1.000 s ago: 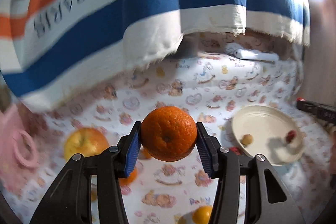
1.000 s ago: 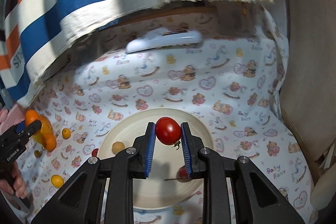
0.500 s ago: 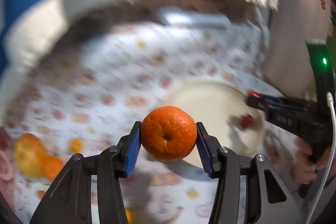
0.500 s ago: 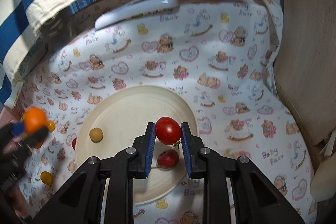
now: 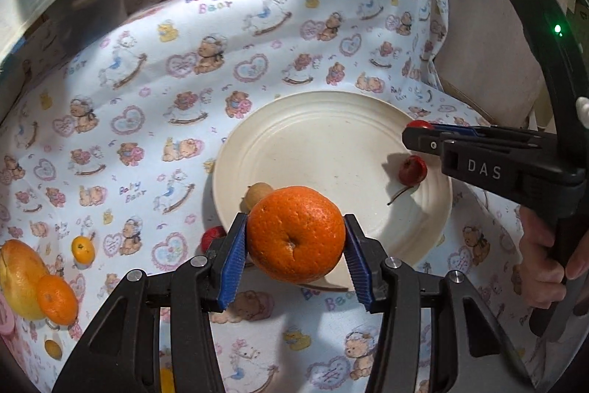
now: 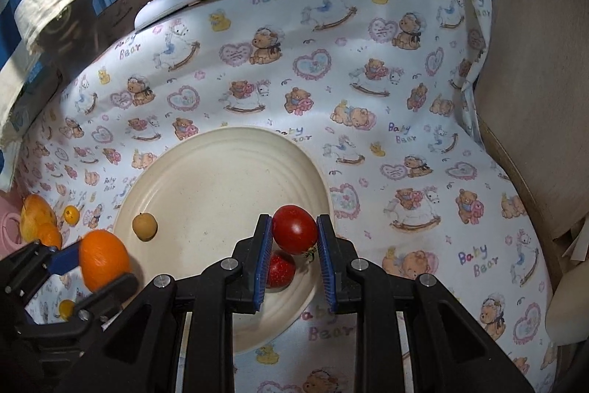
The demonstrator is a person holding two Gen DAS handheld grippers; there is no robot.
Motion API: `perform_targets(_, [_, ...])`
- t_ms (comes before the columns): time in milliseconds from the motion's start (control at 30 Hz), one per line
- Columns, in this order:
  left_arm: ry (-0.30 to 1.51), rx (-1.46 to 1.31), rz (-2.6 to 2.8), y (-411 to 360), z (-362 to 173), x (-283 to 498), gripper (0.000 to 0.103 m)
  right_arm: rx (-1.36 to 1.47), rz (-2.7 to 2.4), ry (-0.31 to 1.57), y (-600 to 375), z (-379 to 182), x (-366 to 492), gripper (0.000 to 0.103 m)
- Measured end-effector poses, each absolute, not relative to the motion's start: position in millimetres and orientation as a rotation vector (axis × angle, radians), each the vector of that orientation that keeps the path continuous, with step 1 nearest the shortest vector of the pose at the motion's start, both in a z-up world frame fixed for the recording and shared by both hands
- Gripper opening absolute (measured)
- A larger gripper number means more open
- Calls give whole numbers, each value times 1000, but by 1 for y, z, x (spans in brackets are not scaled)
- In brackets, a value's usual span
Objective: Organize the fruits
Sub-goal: 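Carry the orange and tomato onto the cream plate and open both tools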
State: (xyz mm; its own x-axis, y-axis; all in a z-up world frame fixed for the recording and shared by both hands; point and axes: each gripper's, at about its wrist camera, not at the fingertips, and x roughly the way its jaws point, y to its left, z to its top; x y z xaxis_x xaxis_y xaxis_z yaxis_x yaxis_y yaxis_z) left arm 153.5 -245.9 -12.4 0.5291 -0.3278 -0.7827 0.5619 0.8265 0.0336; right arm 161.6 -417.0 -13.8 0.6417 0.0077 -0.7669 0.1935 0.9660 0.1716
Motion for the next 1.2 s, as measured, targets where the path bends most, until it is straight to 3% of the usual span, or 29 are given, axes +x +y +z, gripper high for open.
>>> perform_targets(633, [887, 309, -561, -255, -29, 159, 50, 249, -83, 880, -413, -16, 166, 25])
perform_targets(800, [842, 291, -560, -248, -15, 156, 62, 274, -69, 838, -415, -8, 160, 30])
perform_targets(1067, [666, 276, -488, -203, 25, 138, 65, 243, -53, 710, -406, 15, 145, 31])
perform_targets(1200, [536, 206, -482, -174, 47, 122, 73, 193, -61, 636, -397, 24, 137, 31])
